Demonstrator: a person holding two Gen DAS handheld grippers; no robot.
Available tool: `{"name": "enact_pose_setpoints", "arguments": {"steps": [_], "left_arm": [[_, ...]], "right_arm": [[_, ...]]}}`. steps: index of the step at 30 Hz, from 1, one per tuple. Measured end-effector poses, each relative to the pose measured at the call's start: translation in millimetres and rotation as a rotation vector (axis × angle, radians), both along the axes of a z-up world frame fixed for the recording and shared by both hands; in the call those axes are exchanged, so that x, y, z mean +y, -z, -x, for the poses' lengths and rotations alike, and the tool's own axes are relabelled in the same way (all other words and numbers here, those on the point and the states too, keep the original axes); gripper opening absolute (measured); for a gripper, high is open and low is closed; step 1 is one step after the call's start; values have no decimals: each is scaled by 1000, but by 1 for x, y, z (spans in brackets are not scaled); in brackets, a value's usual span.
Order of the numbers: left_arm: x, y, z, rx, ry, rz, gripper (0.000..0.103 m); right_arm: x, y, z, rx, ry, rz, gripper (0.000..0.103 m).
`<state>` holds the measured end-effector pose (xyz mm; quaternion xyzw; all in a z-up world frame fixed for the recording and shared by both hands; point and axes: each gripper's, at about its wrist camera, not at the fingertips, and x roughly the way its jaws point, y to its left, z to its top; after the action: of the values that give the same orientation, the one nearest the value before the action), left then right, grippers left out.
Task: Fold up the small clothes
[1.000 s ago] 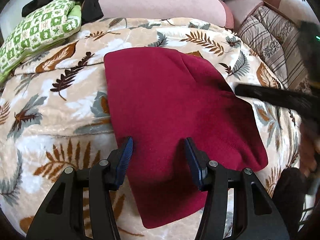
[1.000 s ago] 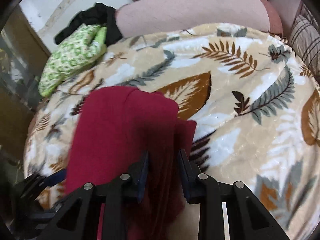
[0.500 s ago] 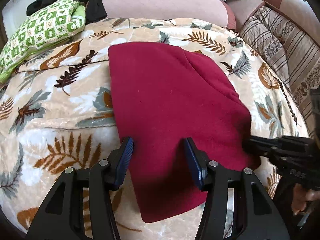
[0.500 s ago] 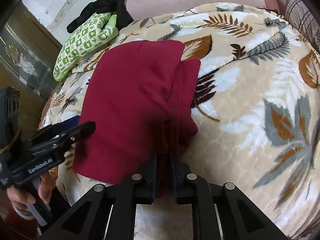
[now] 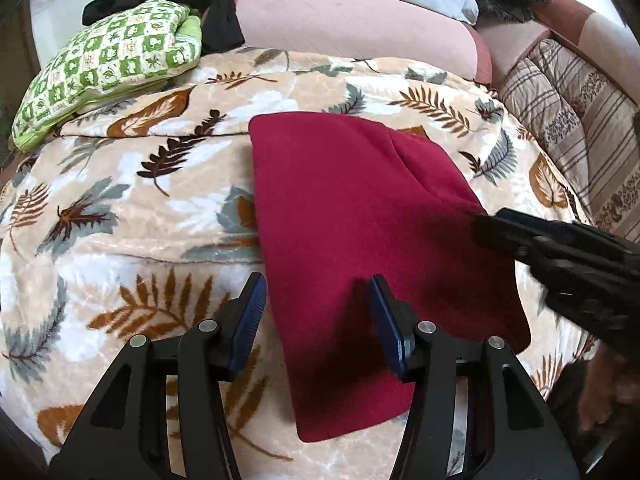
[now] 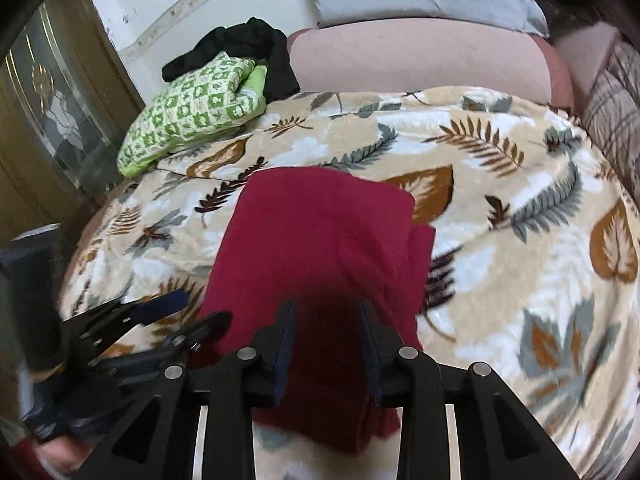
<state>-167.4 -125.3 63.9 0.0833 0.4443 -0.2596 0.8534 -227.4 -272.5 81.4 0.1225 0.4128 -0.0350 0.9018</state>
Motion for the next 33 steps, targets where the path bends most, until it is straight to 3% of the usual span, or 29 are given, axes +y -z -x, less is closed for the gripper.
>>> {"name": "enact_pose_setpoints", "arguments": {"steps": [6, 8, 10, 15, 23, 33], "left_arm": [[-4, 8, -8, 20, -19, 2, 52], [-7, 11, -9, 26, -14, -5, 52], [-9, 11, -7, 19, -9, -10, 52], [-9, -1, -3, -37, -13, -20, 52], [-7, -33, 16, -153, -31, -4, 55], [0, -42, 30, -177, -60, -3, 55]], "right_arm": [[-9, 29, -10, 89, 48, 85, 30], [-15, 46, -9, 126, 47, 33, 33], [-21, 50, -4, 104, 57, -8, 35], [-21, 34, 6, 80, 47, -32, 35], [-13, 3, 23, 13, 70, 14, 41], [-11, -6, 31, -4, 121, 56, 47]]}}
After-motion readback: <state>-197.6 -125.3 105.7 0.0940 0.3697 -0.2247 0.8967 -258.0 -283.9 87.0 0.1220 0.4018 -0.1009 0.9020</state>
